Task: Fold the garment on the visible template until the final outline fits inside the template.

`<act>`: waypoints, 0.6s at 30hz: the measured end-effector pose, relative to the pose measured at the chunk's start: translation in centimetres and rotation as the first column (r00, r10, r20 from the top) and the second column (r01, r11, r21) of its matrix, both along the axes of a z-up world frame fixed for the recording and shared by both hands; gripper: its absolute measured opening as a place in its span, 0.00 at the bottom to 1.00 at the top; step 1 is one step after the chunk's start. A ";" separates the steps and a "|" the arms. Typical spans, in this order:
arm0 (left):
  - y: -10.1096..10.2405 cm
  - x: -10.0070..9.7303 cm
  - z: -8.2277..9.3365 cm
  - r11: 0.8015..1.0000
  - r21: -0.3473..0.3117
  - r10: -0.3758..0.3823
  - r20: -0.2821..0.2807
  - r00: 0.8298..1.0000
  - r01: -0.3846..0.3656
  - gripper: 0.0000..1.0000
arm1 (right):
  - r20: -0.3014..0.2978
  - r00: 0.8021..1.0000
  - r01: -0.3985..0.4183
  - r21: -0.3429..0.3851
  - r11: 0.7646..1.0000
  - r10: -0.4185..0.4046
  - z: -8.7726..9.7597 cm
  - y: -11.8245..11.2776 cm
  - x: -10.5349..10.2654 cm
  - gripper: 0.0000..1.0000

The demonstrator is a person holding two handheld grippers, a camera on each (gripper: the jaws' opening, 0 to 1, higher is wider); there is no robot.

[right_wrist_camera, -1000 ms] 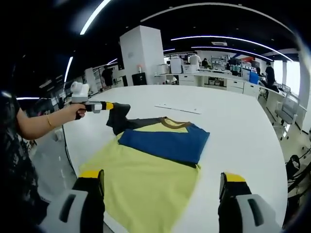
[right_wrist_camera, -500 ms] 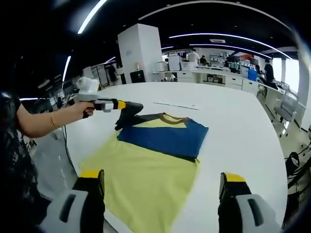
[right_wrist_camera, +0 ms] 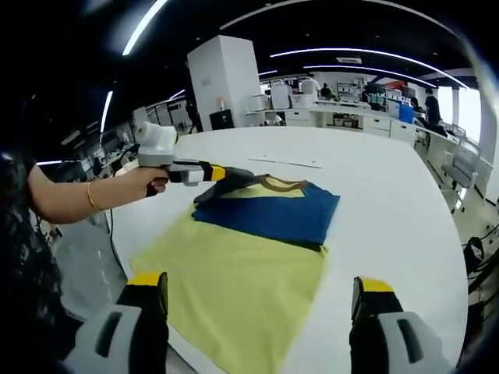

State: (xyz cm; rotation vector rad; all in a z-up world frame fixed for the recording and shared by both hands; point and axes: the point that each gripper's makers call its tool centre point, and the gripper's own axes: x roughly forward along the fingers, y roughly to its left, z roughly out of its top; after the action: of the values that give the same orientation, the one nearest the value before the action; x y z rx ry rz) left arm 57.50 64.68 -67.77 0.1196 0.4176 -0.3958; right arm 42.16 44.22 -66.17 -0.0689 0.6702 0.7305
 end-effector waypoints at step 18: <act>-5.8 -3.5 -1.9 0.976 0.035 -0.214 -0.014 0.977 0.215 0.00 | -0.012 1.000 -0.017 -0.007 1.000 0.017 -0.4 0.8 -0.5 0.98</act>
State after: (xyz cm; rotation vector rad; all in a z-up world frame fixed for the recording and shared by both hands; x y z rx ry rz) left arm 53.98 58.90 -69.71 0.1993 0.4230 -0.6020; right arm 41.70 45.00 -66.57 -0.0765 0.6843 0.7451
